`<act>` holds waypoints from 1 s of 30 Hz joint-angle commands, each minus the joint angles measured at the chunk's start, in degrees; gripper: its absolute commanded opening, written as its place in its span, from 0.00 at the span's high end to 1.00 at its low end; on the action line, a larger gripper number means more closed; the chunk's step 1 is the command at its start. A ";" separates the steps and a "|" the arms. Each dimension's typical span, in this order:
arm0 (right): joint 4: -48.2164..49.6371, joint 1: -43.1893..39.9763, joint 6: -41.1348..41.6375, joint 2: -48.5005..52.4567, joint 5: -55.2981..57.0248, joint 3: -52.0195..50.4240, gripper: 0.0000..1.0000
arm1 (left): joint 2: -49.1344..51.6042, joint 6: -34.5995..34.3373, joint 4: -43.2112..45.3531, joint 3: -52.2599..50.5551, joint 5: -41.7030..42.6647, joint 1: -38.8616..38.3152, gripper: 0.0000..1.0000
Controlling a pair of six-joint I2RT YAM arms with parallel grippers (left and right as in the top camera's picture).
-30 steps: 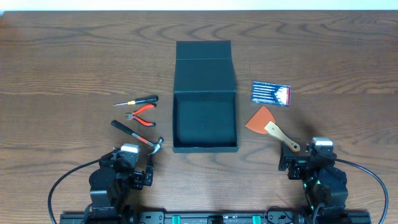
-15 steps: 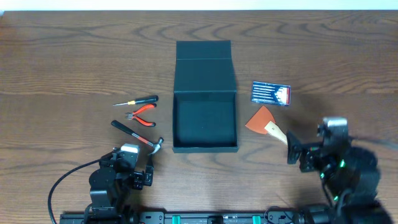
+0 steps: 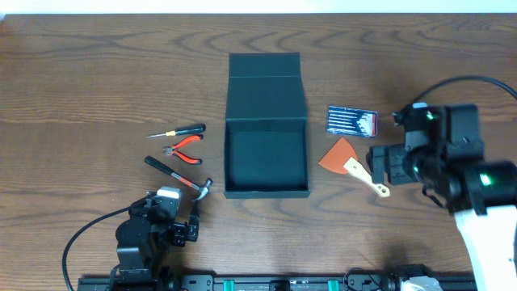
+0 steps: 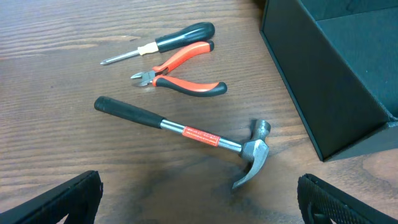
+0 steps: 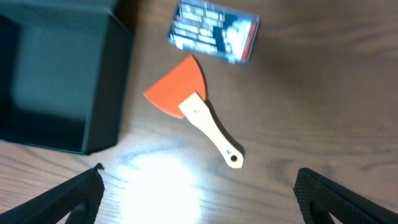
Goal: Pack container
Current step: 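Reach the right gripper to the orange scraper and grasp its wooden handle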
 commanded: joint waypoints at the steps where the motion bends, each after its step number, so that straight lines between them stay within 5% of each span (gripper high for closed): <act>1: -0.26 -0.42 -0.66 4.68 0.81 0.94 0.01 | -0.39 0.74 0.17 -0.50 -0.48 0.35 0.01; 8: -0.48 -0.42 -0.90 14.47 3.17 0.90 0.01 | -0.39 0.72 0.17 -0.50 -0.48 0.35 0.01; 13: 2.25 -0.42 -17.27 19.30 -0.76 -0.74 0.01 | -0.39 0.74 0.17 -0.50 -0.48 0.35 0.01; 30: 9.55 -0.35 -18.16 35.12 1.18 -3.28 0.01 | -0.39 0.74 0.17 -0.50 -0.48 0.35 0.01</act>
